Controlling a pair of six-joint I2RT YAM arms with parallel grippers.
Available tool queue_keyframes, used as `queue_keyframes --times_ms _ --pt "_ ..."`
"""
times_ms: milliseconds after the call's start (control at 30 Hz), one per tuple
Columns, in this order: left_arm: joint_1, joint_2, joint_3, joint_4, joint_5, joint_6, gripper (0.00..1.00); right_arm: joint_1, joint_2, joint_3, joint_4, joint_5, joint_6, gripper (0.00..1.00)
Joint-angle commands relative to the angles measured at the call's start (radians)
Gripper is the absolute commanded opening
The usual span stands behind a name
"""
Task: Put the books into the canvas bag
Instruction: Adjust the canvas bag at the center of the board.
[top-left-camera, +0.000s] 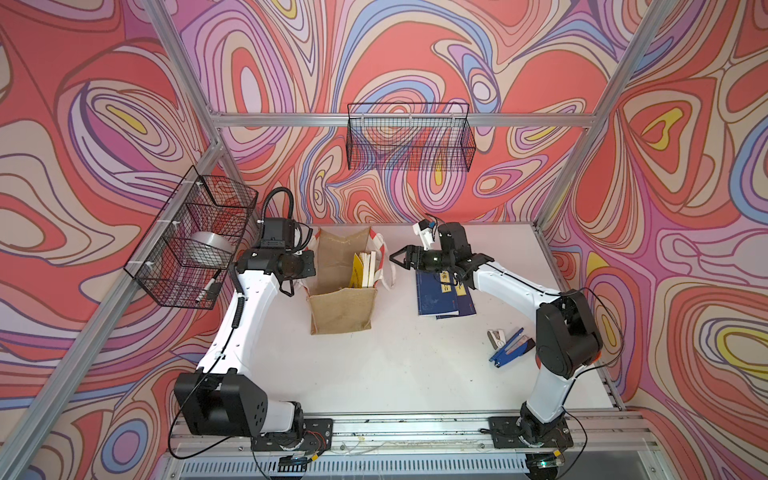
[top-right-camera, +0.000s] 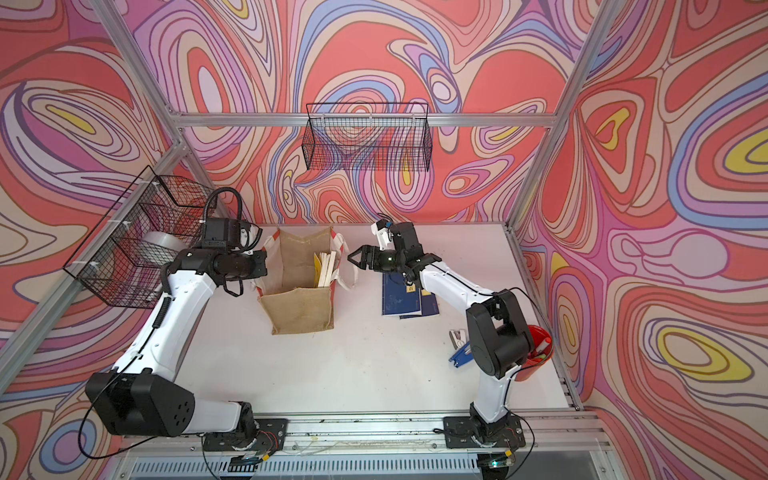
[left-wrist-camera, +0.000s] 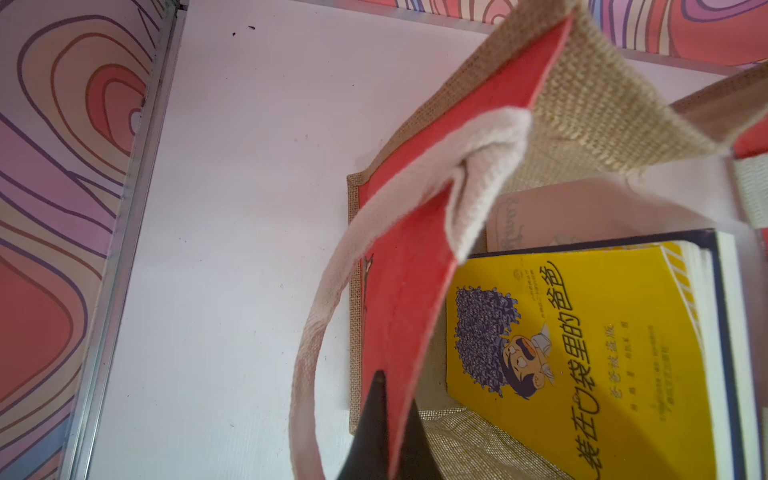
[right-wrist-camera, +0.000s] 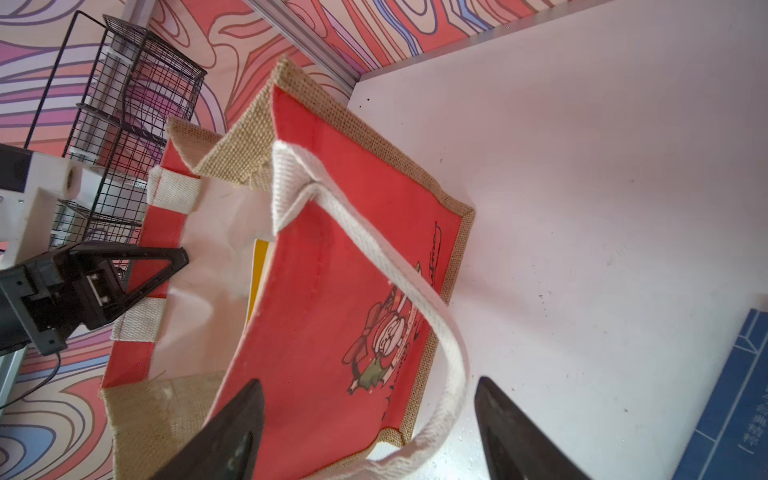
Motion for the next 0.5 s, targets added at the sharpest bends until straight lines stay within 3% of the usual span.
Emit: queue_keyframes --times_ms 0,167,467 --pt "0.027 -0.011 0.036 -0.057 -0.075 0.007 0.0 0.007 0.003 0.028 0.028 -0.011 0.006 0.8" --pt "0.156 -0.073 -0.088 0.0 -0.017 -0.063 0.0 0.034 0.0 0.05 0.031 -0.027 0.0 0.8" --pt "0.186 -0.078 -0.191 0.033 0.036 -0.073 0.0 0.144 0.052 0.229 -0.114 0.03 -0.051 0.81"
